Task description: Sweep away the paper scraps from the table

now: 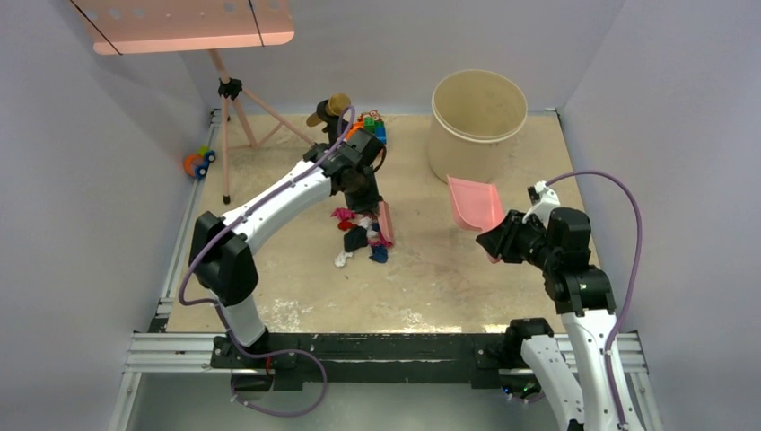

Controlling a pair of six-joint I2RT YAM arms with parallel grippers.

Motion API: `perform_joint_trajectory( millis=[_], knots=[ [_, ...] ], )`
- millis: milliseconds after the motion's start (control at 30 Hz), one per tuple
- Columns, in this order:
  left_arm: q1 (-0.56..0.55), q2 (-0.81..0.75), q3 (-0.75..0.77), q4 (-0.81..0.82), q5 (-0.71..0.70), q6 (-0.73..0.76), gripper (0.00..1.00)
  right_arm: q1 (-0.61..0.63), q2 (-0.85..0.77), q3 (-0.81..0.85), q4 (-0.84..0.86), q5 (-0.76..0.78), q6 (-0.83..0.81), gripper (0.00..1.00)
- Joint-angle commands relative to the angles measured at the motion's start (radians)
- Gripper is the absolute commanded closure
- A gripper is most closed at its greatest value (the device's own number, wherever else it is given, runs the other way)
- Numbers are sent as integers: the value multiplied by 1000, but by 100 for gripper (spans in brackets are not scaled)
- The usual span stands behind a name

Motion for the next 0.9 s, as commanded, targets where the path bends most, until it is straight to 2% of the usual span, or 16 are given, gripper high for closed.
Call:
perform_joint_trajectory(
  millis=[0, 133, 267, 367, 500, 700, 867],
  knots=[
    [5, -136, -19, -39, -4, 58, 100, 1, 17, -40, 73, -60, 8, 100],
    [5, -211, -11, -42, 64, 101, 100, 3, 42, -42, 99, -78, 4, 100],
    [5, -268, 32, -89, 20, 154, 100, 26, 88, -32, 123, -74, -1, 100],
    [5, -295, 61, -142, -90, 208, 100, 78, 133, -43, 166, -59, 15, 100],
    [5, -291, 109, -252, -272, 279, 100, 223, 205, -44, 218, 31, 55, 100],
    [7, -234, 166, -400, -586, 351, 100, 408, 315, -3, 182, 184, 35, 100],
    [25, -149, 204, -444, -668, 399, 100, 529, 321, -25, 172, 256, 50, 100]
  ],
)
